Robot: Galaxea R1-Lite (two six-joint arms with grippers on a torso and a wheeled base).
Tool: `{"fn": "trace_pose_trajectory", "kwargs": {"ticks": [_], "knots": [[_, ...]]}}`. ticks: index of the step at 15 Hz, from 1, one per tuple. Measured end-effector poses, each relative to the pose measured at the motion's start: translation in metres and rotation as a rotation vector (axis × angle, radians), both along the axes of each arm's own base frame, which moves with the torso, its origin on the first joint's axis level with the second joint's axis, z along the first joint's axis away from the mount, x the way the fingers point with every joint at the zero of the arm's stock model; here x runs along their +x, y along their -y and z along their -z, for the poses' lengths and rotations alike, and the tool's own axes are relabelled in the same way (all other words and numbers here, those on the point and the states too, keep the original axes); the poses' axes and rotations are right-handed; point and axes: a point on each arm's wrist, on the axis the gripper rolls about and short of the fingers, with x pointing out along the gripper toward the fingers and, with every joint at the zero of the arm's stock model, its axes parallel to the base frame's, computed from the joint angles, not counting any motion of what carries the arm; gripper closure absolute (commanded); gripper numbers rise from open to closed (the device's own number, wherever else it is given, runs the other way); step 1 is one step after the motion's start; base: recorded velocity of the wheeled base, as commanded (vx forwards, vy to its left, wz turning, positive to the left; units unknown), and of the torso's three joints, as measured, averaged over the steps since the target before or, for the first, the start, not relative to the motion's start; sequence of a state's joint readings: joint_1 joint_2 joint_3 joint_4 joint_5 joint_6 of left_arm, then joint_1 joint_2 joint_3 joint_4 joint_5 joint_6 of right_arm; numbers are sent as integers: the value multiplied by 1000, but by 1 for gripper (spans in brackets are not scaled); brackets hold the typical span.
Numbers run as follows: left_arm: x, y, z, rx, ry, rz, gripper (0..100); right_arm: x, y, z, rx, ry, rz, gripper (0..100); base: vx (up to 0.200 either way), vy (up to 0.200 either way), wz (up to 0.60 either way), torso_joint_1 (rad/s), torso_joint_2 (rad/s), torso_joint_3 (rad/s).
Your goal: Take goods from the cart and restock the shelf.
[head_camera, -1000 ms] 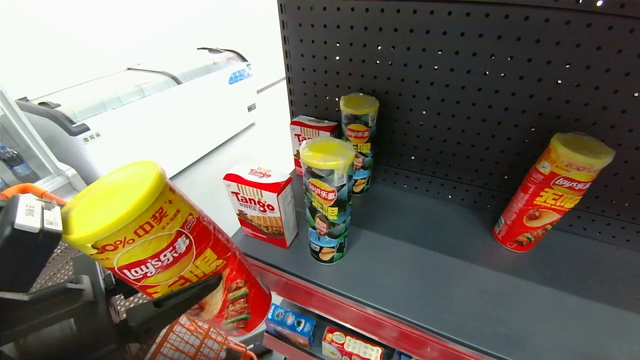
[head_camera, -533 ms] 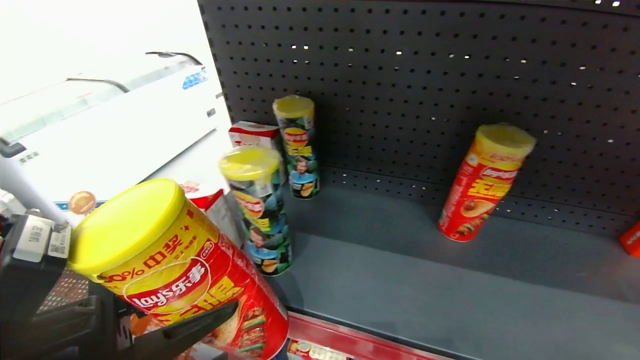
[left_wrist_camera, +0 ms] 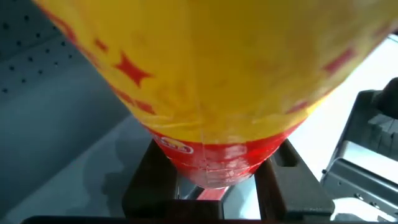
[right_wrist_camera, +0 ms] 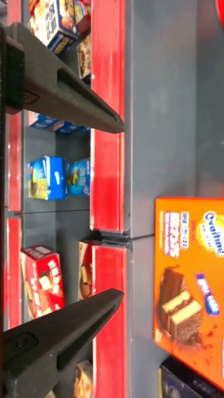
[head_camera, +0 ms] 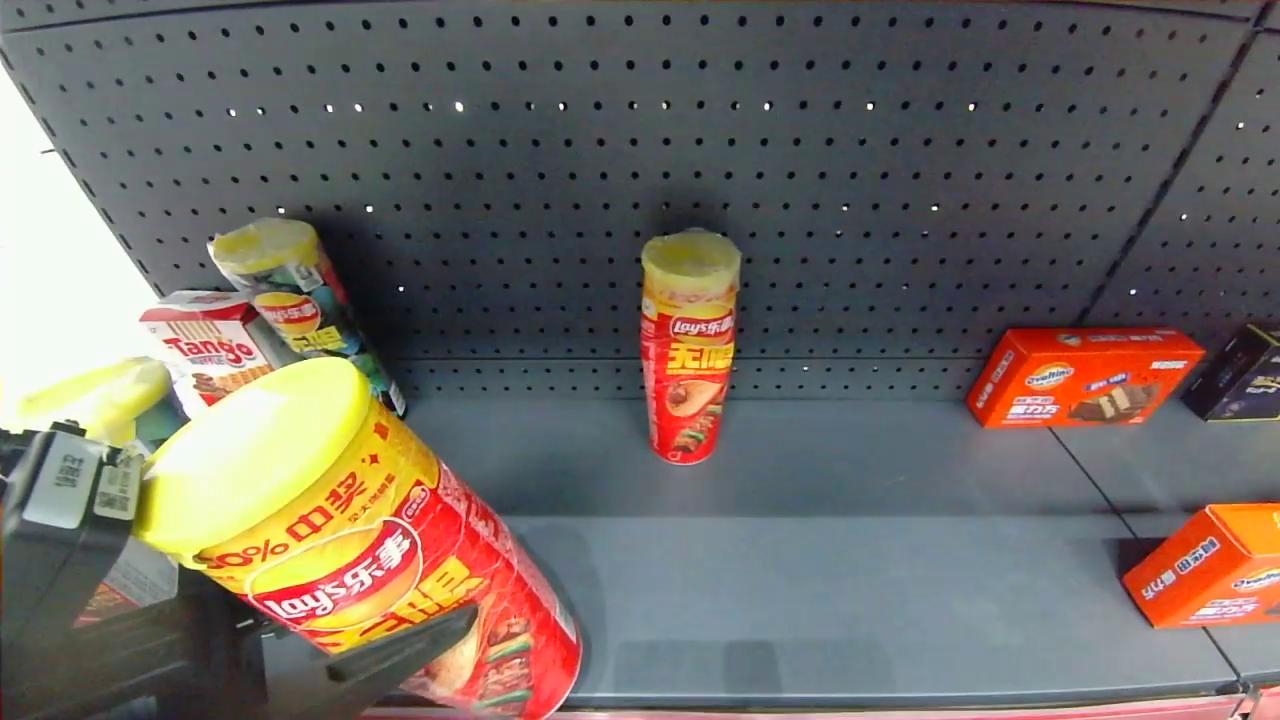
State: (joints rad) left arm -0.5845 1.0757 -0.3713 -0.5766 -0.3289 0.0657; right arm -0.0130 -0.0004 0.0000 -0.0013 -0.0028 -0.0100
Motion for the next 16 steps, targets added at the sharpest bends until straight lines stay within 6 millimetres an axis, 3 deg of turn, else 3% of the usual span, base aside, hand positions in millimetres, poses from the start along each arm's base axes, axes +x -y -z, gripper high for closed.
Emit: {"fn": "trace_pose_trajectory", "kwargs": {"ticks": [10,14,16], "knots": [[-7,0,7,22,3,36,100,1,0,-5,-11,-18,30,0,0,0,0,0,0,0],[-9,0,11,53,21,22,100,-6,-2,-85,-15,3,-78,0,0,0,0,0,0,0],[-8,-1,12,60,21,-13,100,-1,-2,-111,-38,-14,-170,0,0,0,0,0,0,0]]}}
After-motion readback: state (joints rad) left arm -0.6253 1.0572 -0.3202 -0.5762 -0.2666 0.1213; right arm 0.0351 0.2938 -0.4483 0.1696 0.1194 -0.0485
